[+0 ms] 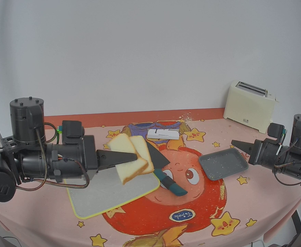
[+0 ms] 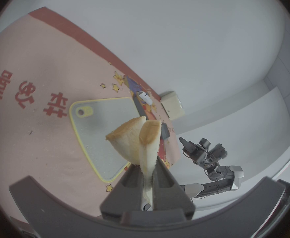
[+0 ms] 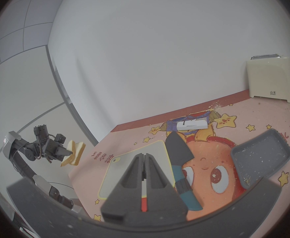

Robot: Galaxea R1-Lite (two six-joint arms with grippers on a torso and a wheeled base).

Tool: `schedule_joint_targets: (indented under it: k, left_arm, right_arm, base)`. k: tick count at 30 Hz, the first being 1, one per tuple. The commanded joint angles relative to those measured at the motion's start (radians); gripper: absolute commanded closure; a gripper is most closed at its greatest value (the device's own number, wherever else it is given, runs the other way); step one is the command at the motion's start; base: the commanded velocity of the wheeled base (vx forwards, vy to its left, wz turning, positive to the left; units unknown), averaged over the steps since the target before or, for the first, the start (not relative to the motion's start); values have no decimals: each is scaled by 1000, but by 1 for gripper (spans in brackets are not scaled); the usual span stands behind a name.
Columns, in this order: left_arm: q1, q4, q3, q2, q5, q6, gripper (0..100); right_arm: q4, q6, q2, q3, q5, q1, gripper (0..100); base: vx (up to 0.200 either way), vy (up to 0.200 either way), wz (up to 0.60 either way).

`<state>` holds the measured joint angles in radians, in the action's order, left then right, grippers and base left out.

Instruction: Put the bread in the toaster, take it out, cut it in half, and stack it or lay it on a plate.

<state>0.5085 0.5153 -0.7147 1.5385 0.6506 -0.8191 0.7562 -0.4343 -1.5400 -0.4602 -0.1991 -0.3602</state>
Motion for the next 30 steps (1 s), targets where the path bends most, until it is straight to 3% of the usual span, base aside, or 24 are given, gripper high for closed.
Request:
schedule_joint_targets:
  k: [1,5,7,9,12,17,20,21,23,30]
  left_arm:
    - [28,0,-89,143,1,2,100]
    - [53,8,-146,250,3,0,100]
    - [58,3,-180,290,3,-3,100]
    - [68,3,-206,336,3,-3,100]
    - [82,3,-233,396,3,-5,100]
    - [94,5,-292,502,3,-12,100]
    - [93,0,-342,543,3,-26,100]
    - [94,0,-367,560,4,-49,100]
    - [96,2,-385,571,3,-69,100]
    - [116,-3,-468,661,-2,-80,100]
  right_arm:
    - [3,-15,-40,-20,-3,53,100]
    - [2,-116,17,-51,-5,56,100]
    - [6,-178,43,-57,-22,53,100]
    - [5,-201,54,-51,-52,53,100]
    - [6,-201,58,-35,-77,52,100]
    - [6,-196,74,-32,-77,38,100]
    - [5,-199,83,-31,-77,38,100]
    - [6,-198,83,-28,-77,38,100]
    - [6,-196,81,-25,-77,38,100]
    - [6,-192,78,-14,-75,18,100]
  base:
    - [0,-200,0]
    - [0,-200,0]
    - [0,-200,0]
    - [0,0,0]
    - [0,0,0]
    - [0,0,0]
    - [0,0,0]
    - [0,0,0]
    - [0,0,0]
    - [0,0,0]
